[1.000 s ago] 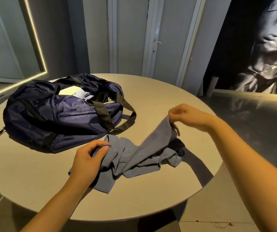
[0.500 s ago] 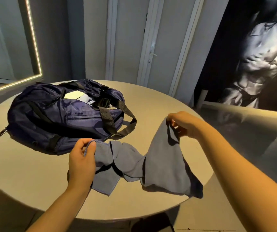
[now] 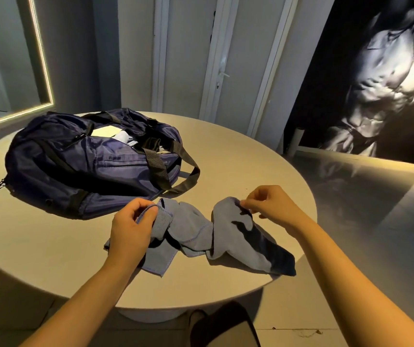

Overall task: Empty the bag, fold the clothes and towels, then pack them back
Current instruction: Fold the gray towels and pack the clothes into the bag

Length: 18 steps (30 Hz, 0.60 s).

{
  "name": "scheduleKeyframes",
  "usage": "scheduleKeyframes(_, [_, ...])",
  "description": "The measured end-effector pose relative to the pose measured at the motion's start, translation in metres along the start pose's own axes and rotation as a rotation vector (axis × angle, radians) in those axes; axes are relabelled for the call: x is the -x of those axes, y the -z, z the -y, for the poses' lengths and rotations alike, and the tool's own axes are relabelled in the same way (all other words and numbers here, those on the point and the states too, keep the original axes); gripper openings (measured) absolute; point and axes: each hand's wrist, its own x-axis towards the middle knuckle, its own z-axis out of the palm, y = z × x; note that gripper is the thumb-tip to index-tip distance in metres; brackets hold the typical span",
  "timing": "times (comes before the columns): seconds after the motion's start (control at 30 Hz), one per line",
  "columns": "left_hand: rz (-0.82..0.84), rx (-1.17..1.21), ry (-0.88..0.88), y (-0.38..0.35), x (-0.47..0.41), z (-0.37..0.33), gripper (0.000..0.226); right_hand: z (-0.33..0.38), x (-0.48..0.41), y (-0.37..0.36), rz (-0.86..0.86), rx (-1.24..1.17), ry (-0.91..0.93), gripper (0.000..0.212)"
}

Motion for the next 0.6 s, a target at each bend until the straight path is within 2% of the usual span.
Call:
scheduleKeyframes(0.13, [-0.001, -0.002, 0.019, 0.0, 0.0, -0.001, 0.013, -0.015, -0.014, -0.008, -0.085, 0.171, 0.013, 0.012])
scheduleKeyframes(0.27, [0.001, -0.003, 0.013, 0.0, 0.0, -0.001, 0.014, -0.024, -0.03, -0.017, -0.103, 0.279, -0.028, 0.031])
scheduleKeyframes(0.3, [-0.001, -0.006, 0.015, 0.0, 0.0, -0.001, 0.013, -0.024, -0.033, -0.018, -0.112, 0.295, -0.042, 0.03])
scheduleKeyframes(0.4, [0.001, -0.006, 0.025, 0.0, 0.0, 0.0, 0.013, -0.03, -0.045, -0.019, -0.154, 0.327, -0.081, 0.011])
scheduleKeyframes(0.47, [0.004, 0.005, 0.028, 0.0, 0.0, 0.0, 0.014, -0.035, -0.05, -0.016, -0.149, 0.326, -0.114, 0.007])
scheduleKeyframes(0.53, [0.002, 0.011, 0.032, 0.0, 0.0, 0.0, 0.014, -0.038, -0.052, -0.014, -0.128, 0.288, -0.14, 0.012])
scheduleKeyframes(0.6, [0.001, 0.019, 0.038, 0.0, 0.0, -0.001, 0.012, -0.042, -0.054, -0.012, -0.105, 0.221, -0.178, 0.026])
